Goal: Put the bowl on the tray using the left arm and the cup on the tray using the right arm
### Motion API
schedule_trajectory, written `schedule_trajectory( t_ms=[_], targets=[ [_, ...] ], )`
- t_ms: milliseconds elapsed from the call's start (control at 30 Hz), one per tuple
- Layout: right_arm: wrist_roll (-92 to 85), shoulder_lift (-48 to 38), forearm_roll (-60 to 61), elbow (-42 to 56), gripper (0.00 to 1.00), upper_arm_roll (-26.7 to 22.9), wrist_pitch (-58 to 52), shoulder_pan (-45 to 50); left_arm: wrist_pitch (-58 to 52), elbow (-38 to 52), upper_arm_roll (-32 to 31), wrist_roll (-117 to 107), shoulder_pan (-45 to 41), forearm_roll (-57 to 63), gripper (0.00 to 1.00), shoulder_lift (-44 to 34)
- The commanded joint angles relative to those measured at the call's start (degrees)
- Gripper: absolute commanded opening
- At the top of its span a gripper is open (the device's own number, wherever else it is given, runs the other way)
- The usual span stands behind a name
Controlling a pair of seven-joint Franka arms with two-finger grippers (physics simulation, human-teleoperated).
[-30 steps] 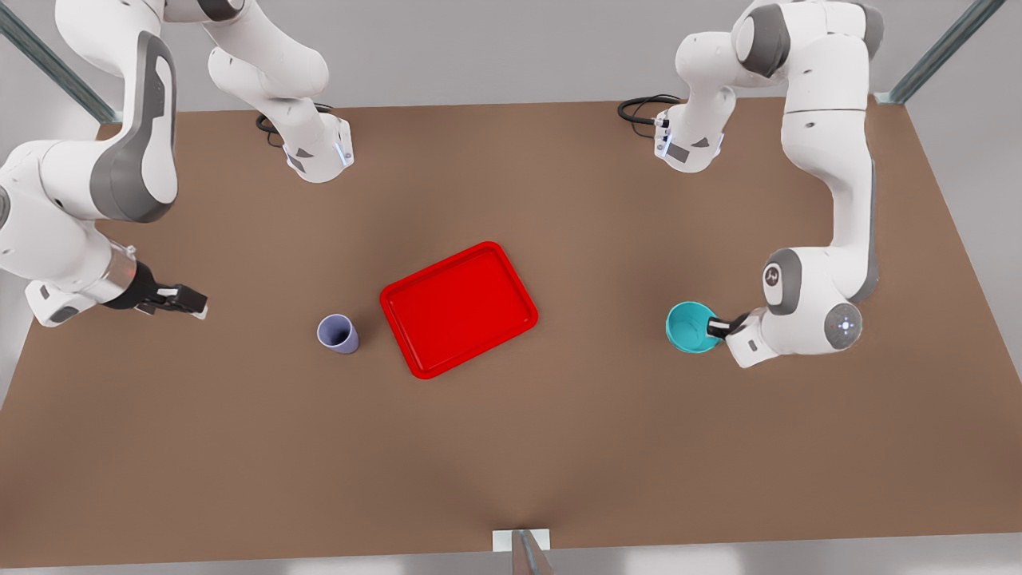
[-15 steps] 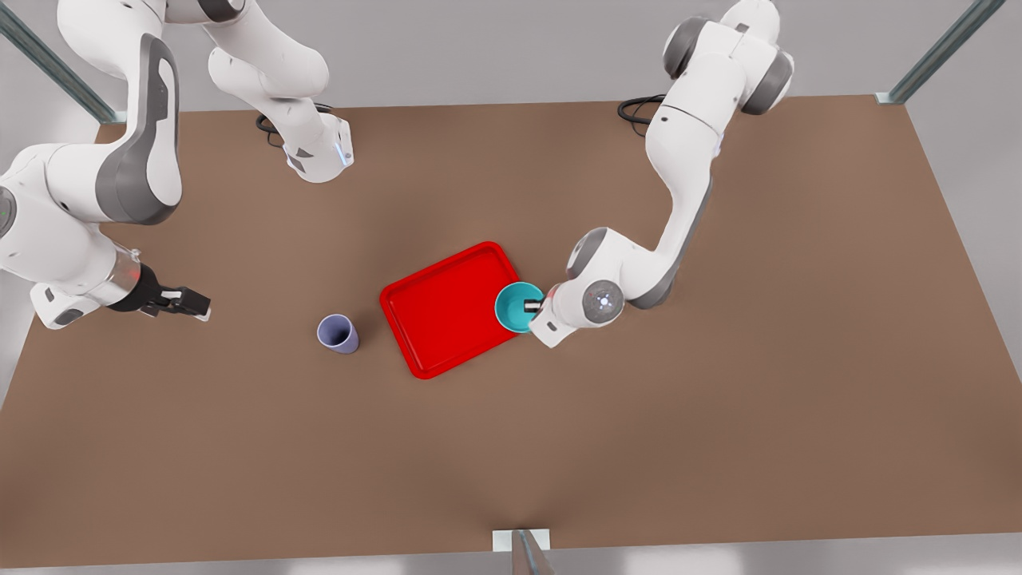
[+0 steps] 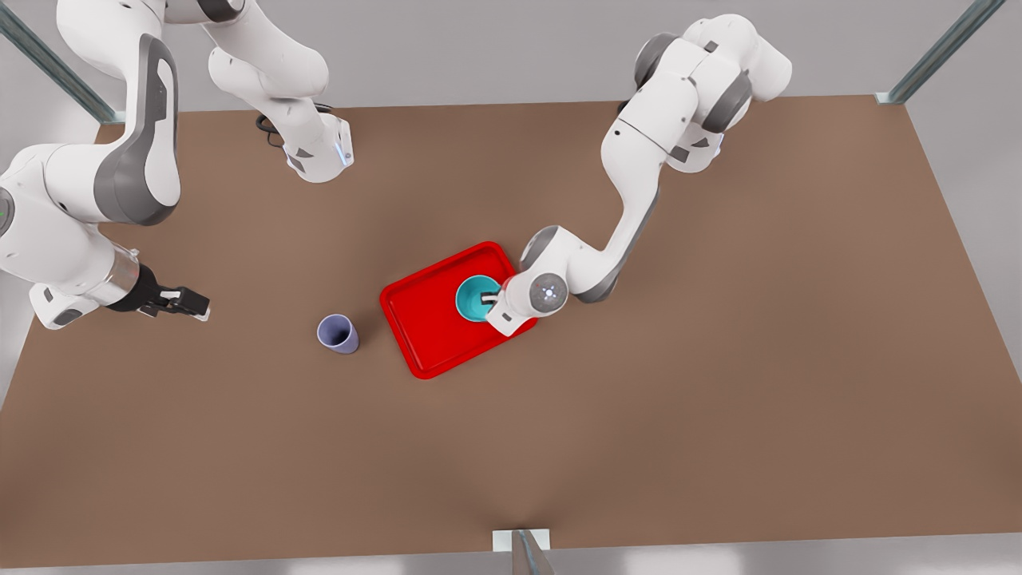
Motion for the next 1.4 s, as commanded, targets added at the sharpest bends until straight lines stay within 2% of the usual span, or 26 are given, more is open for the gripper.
schedule_trajectory(
  t_ms=[0,67,100,233,267,300,367,433,467,500,533,800,867,900,933,1000,1067,1167,1300,1367],
  targets=[
    [-0.09,0.0,0.0,0.0,1.0,-0.07,0.0,0.05,-0.04,0.0,0.0,-0.07,-0.09,-0.36,1.0,0.0],
    [-0.09,0.0,0.09,0.0,1.0,-0.07,0.0,0.05,-0.13,0.0,0.17,0.19,0.0,-0.09,1.0,0.0],
    [-0.09,0.0,0.0,0.0,1.0,-0.07,0.0,0.05,-1.27,0.0,0.35,0.55,0.18,4.03,1.0,-0.61],
    [-0.09,0.0,0.0,0.09,1.0,-0.07,0.0,0.14,-17.69,1.76,1.93,1.51,3.86,14.32,1.0,-7.47],
    [-0.09,0.0,0.0,0.09,1.0,0.02,0.0,0.14,-27.63,4.4,4.74,11.42,7.82,15.72,1.0,-10.72],
    [-0.18,0.0,0.0,0.09,1.0,0.02,0.0,0.05,-32.56,4.49,7.11,22.67,11.42,20.02,1.0,-14.58],
    [-0.18,0.0,0.0,0.09,1.0,0.02,0.0,0.14,-40.12,4.49,16.16,39.04,12.83,26.62,1.0,-21.88],
    [-0.18,0.0,0.0,0.09,1.0,-0.07,0.0,0.14,-45.83,4.49,20.74,46.69,12.92,31.37,1.0,-27.07],
    [-0.18,0.0,0.0,0.09,1.0,-0.07,0.0,0.14,-46.1,3.87,17.33,46.43,18.62,31.37,1.0,-30.32],
    [-0.18,0.0,0.0,0.09,1.0,0.02,0.0,0.14,-45.58,3.78,10.64,45.64,24.78,31.9,1.0,-31.11],
    [-0.18,0.0,0.0,0.09,1.0,-0.07,0.0,0.23,-43.82,1.68,10.28,45.63,25.14,31.55,1.0,-33.75],
    [0.09,0.0,-0.09,0.18,1.0,0.11,-0.09,0.67,-43.46,2.38,10.55,45.81,25.14,31.11,1.0,-32.34],
    [0.79,0.26,0.09,-1.75,1.0,0.98,0.09,3.48,-43.46,2.38,10.63,45.81,25.22,31.2,1.0,-32.34],
    [0.79,0.17,0.18,-6.32,1.0,3.62,2.72,2.95,-43.73,2.46,10.63,45.63,25.14,31.2,1.0,-32.52],
    [0.79,0.08,0.18,-9.66,1.0,3.97,4.3,2.87,-43.64,3.17,10.72,45.81,25.23,31.2,1.0,-32.52],
    [0.7,-0.79,0.18,-18.62,1.0,4.76,12.3,2.08,-43.64,3.17,10.81,45.63,25.23,31.46,1.0,-32.43],
    [0.88,-2.64,0.18,-29.17,1.0,8.37,22.85,-0.03,-43.55,3.17,10.81,45.81,25.23,31.55,1.0,-32.43],
    [0.97,-2.2,0.26,-37.69,1.0,8.46,34.44,-0.39,-43.99,3.17,10.81,45.63,25.23,31.64,1.0,-32.43],
    [1.05,3.51,0.18,-39.37,1.0,8.46,44.91,-0.39,-44.08,3.17,10.72,45.63,25.23,31.64,1.0,-32.61],
    [1.14,4.48,0.26,-38.23,1.0,9.86,45.79,-0.47,-44.17,3.17,10.72,45.55,25.23,31.64,1.0,-32.7]
  ],
)
